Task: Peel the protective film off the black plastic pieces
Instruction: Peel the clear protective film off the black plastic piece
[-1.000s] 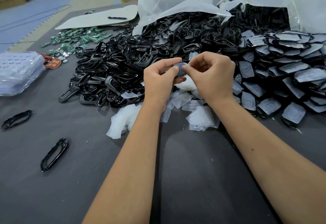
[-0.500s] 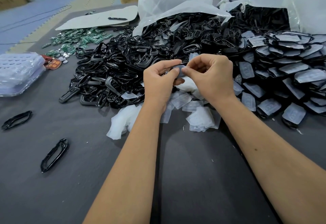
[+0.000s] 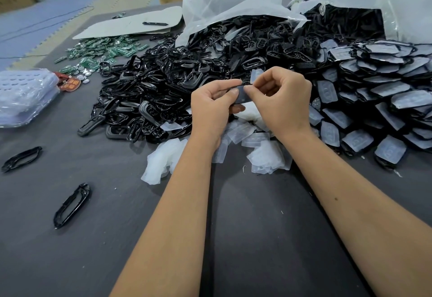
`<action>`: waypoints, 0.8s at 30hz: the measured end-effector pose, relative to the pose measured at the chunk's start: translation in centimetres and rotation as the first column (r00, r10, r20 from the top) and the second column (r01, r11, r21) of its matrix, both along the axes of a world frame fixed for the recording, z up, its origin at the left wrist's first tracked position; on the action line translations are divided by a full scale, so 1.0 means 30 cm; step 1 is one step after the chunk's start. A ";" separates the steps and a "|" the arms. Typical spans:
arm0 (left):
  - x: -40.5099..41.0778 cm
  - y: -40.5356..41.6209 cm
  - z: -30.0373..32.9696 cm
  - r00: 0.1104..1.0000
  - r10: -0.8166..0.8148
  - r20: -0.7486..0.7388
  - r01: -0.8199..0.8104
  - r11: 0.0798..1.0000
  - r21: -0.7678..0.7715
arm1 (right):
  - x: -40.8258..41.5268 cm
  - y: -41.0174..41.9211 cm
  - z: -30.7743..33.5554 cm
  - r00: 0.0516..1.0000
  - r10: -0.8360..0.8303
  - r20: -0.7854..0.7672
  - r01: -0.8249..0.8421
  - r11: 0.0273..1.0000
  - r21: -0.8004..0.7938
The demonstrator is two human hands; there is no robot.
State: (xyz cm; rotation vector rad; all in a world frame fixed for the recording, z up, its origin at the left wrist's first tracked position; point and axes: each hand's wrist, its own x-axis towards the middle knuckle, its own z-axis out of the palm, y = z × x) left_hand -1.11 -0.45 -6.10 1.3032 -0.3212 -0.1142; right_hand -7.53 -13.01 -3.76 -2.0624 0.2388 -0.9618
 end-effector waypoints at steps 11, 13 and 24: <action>-0.012 0.010 0.020 1.000 -0.018 -0.019 0.019 1.000 0.004 | 0.009 -0.028 -0.005 0.949 0.314 0.010 -0.251 0.739 0.625; -0.016 0.009 0.023 1.000 -0.016 -0.013 0.016 1.000 -0.004 | 0.009 -0.030 -0.004 0.929 0.365 0.068 -0.308 0.656 0.689; -0.027 0.010 0.025 0.997 0.028 0.070 -0.032 0.998 0.055 | 0.012 -0.021 -0.022 0.972 0.228 0.050 -0.229 0.892 0.390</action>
